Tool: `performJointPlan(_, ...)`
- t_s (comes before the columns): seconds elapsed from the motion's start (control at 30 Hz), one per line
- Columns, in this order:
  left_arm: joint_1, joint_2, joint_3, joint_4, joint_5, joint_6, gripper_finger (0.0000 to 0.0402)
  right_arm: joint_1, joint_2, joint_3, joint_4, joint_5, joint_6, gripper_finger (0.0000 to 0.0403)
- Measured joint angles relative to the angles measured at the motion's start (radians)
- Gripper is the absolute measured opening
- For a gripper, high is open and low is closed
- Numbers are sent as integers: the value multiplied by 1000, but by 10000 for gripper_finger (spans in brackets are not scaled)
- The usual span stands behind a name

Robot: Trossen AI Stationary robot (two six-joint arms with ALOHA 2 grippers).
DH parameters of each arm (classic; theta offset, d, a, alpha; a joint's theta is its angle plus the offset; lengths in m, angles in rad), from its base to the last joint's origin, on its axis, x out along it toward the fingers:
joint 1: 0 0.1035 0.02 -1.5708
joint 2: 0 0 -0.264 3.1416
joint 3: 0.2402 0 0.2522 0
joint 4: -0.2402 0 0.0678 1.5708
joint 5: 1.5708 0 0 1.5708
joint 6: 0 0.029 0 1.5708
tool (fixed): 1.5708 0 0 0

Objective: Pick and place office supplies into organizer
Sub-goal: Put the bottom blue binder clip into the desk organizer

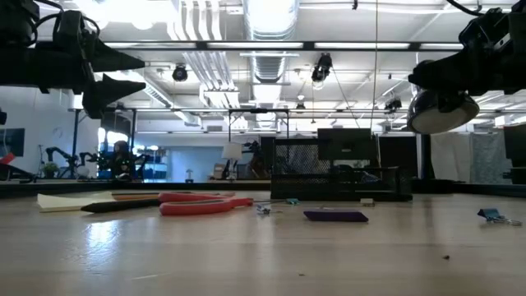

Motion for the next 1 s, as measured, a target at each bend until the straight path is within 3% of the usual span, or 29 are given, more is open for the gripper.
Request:
performJointPlan(0.17, 0, 0, 0, 0, 0, 0, 228, 0, 0, 0, 1, 0, 0, 76)
performJointPlan(0.27, 0, 0, 0, 0, 0, 0, 228, 0, 16, 1, 66, 158, 19, 71)
performJointPlan(0.4, 0, 1, 0, 0, 0, 0, 228, 0, 18, 22, 96, 208, 370, 68)
performJointPlan(0.6, 0, -2, 0, 0, 0, 0, 228, 0, 28, 85, 139, 254, 734, 74)
performJointPlan(0.7, 0, 1, 0, -1, 0, 0, 228, 3, 75, 152, 138, 176, 770, 74)
performJointPlan(0.87, 0, -1, 0, 0, 0, 0, 228, 8, 320, 336, 148, -113, 859, 72)
performJointPlan(0.93, 0, -1, 0, 0, 0, 0, 228, 28, 468, 419, 71, -263, 912, 69)
performJointPlan(1.0, 0, -1, 0, 0, 0, 0, 228, 68, 608, 491, -113, -383, 987, 65)
